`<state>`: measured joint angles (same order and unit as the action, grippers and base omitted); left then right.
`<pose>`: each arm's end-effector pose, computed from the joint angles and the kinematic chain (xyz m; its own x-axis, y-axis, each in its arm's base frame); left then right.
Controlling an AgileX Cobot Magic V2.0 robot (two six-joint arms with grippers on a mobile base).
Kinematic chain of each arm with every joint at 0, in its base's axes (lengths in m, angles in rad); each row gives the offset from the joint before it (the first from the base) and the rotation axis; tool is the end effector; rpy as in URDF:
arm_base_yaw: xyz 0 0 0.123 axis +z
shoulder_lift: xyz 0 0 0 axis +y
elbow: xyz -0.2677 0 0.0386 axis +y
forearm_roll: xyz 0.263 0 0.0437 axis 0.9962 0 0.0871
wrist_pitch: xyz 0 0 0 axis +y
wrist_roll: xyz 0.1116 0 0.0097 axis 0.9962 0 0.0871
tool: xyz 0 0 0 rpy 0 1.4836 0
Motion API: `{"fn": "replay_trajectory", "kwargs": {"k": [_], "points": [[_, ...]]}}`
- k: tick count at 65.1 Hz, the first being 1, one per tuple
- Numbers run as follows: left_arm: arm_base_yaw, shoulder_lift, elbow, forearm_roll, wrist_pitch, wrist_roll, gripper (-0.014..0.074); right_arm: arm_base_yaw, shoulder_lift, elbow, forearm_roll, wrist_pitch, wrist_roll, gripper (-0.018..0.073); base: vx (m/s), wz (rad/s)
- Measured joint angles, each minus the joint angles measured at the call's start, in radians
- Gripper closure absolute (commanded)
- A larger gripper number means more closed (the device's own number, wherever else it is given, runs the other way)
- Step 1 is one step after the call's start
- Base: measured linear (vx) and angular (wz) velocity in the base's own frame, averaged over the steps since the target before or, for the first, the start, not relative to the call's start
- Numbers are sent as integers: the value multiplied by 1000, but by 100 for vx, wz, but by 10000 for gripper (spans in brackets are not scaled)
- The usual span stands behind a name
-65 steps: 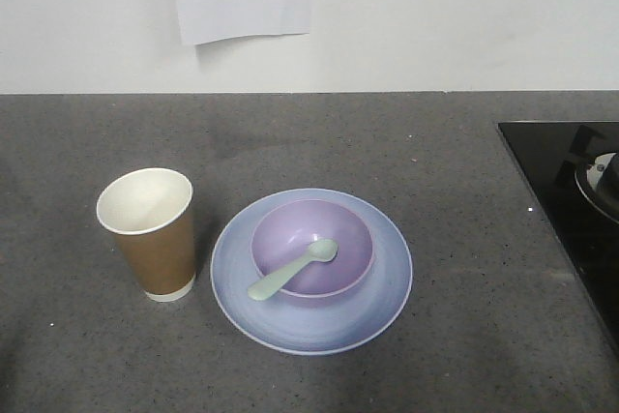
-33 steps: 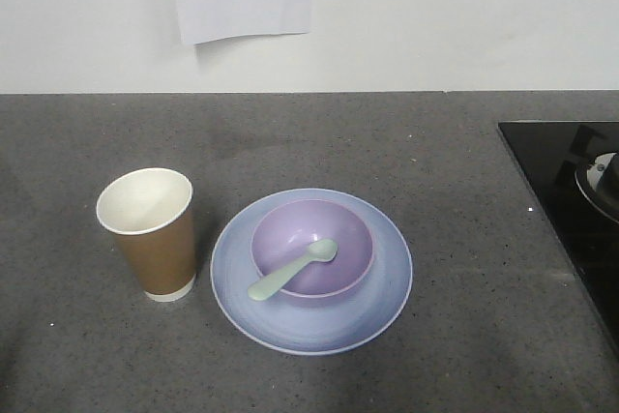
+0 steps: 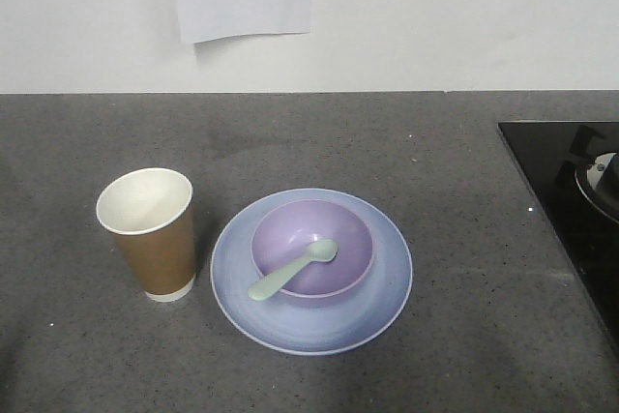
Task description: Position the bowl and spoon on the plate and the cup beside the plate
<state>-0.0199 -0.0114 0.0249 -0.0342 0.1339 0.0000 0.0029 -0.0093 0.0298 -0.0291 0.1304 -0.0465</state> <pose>0.1072 -0.0026 0.1919 -0.0609 -0.0327 -0.9976 0.0224 0.9992 -0.0341 0.1076 -0.0001 0.1902 -0.0635 -0.0755 -0.9951 -0.0039 0.9971 -0.0754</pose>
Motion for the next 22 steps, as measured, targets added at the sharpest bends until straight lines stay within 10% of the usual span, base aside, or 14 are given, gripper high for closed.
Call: {"fn": "replay_trajectory", "kwargs": {"k": [22], "points": [[0,0,0,0,0,0,602,0,0,0,0,1,0,561,0,0]]}}
